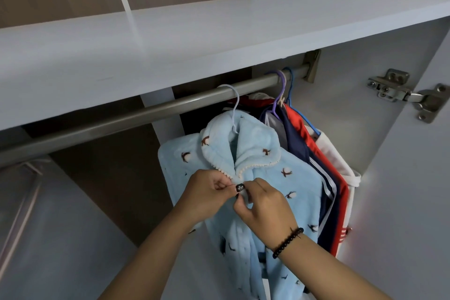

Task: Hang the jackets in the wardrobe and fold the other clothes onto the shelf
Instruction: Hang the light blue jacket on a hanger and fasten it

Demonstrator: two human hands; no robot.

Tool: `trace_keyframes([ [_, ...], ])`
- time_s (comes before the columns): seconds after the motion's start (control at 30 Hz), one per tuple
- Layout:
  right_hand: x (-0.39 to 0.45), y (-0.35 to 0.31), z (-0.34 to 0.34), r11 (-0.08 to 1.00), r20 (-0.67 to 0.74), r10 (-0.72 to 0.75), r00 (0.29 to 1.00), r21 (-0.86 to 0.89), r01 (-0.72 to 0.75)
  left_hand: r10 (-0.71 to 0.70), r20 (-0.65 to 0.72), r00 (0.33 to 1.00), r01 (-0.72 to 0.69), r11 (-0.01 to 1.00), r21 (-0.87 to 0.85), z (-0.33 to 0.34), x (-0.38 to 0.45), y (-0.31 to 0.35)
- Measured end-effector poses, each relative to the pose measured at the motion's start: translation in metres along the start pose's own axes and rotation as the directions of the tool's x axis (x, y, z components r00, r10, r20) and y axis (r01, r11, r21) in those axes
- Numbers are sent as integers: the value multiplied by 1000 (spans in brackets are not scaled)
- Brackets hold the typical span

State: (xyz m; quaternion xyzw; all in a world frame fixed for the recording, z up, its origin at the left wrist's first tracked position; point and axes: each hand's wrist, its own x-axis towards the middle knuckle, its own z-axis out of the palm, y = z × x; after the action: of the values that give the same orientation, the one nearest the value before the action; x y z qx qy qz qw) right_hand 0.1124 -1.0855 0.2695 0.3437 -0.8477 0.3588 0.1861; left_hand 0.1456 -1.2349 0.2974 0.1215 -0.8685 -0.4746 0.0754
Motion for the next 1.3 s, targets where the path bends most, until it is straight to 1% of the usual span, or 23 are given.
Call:
trace_keyframes([
  [0.1, 2, 4, -1, 999, 50, -53, 997, 13, 52, 0, 21, 1000, 0, 1000, -13, -3, -1, -1],
  [0.2, 2, 7, -1, 995, 89, -91, 992, 43, 88, -36, 54, 998, 38, 998, -48, -5, -3, -1],
  [0.27, 3, 8, -2, 993, 94, -104, 990, 58, 98, -50, 53, 997, 52, 998, -40, -4, -3, -2],
  [0.37, 3, 11, -2, 991, 106, -106, 989, 94, 96, -34, 63, 997, 37, 998, -42, -4, -4, -6],
  [0.43, 2, 13, -2, 987, 118, -75, 990, 153, 56, -20, 79, 997, 24, 998, -51, -4, -4, -8],
  [0.5, 1, 16, -2, 972, 134, -13, 991, 236, -19, 0, 76, 997, 3, 999, -52, -4, -4, -10],
  [0.57, 0, 18, -4, 951, 193, 11, 981, 300, -70, 36, 61, 997, -33, 998, -53, -4, -5, -12],
  [0.63, 0, 21, -8, 942, 266, -18, 964, 326, -73, 57, 56, 997, -54, 997, -56, -4, -7, -14],
  [0.7, 0, 22, -12, 936, 303, -22, 953, 340, -86, 69, 63, 996, -64, 995, -75, -3, -9, -16],
  [0.77, 1, 22, -13, 925, 291, 28, 956, 354, -135, 95, 56, 994, -89, 991, -102, 0, -11, -16],
  [0.8, 1, 22, -12, 909, 289, 83, 954, 370, -191, 112, 45, 993, -106, 988, -109, 1, -12, -17],
  [0.87, 2, 20, -9, 825, 321, 225, 920, 439, -355, 143, 19, 989, -140, 982, -125, 4, -14, -20],
  [0.97, 3, 17, -8, 627, 405, 373, 835, 553, -548, 179, -24, 983, -181, 968, -172, 8, -17, -25],
  [1.07, 3, 16, -9, 410, 510, 460, 727, 604, -683, 178, -42, 983, -183, 960, -213, 13, -18, -30],
  [1.13, 4, 17, -9, 258, 608, 479, 633, 592, -764, 155, -61, 986, -164, 959, -230, 17, -19, -35],
  [1.17, 4, 18, -9, 203, 648, 480, 592, 574, -793, 136, -71, 988, -150, 959, -239, 20, -20, -38],
  [1.2, 3, 19, -9, 184, 674, 476, 565, 552, -813, 115, -78, 990, -131, 960, -246, 23, -21, -41],
  [1.23, 3, 22, -9, 204, 686, 469, 556, 529, -824, 92, -81, 992, -110, 963, -247, 26, -21, -44],
  [1.3, 1, 26, -10, 324, 682, 453, 574, 474, -819, 48, -75, 996, -64, 972, -225, 30, -22, -47],
])
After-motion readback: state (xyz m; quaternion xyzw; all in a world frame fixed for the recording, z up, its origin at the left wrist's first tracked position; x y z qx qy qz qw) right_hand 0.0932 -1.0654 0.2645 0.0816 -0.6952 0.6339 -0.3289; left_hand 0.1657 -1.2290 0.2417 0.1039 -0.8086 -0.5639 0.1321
